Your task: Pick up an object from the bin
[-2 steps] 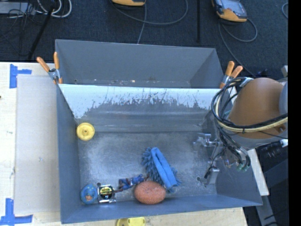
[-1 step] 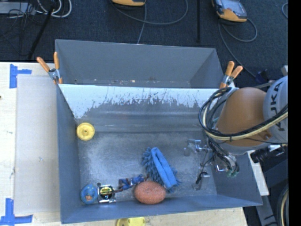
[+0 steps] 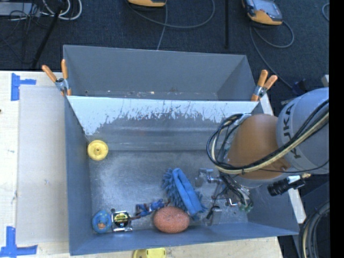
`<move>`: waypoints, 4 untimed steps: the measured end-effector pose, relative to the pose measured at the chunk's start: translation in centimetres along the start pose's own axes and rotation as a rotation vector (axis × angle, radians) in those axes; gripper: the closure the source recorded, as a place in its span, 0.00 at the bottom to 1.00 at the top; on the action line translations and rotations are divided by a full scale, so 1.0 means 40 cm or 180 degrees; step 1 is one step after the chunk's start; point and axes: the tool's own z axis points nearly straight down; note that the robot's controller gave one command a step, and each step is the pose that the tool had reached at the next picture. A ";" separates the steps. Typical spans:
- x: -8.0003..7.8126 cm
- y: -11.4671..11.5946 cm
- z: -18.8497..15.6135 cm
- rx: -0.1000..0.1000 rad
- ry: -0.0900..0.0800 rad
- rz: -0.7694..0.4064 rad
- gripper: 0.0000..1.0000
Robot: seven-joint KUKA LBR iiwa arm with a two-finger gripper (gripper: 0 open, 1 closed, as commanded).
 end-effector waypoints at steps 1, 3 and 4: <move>-0.049 0.034 0.032 0.0005 -0.0002 -0.0306 1.00; -0.054 0.046 -0.357 0.0004 -0.0007 -0.0566 1.00; -0.053 0.046 -0.356 0.0003 -0.0002 -0.0576 0.00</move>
Offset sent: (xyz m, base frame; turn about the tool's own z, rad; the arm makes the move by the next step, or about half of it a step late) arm 0.0000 0.0000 0.0000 0.0000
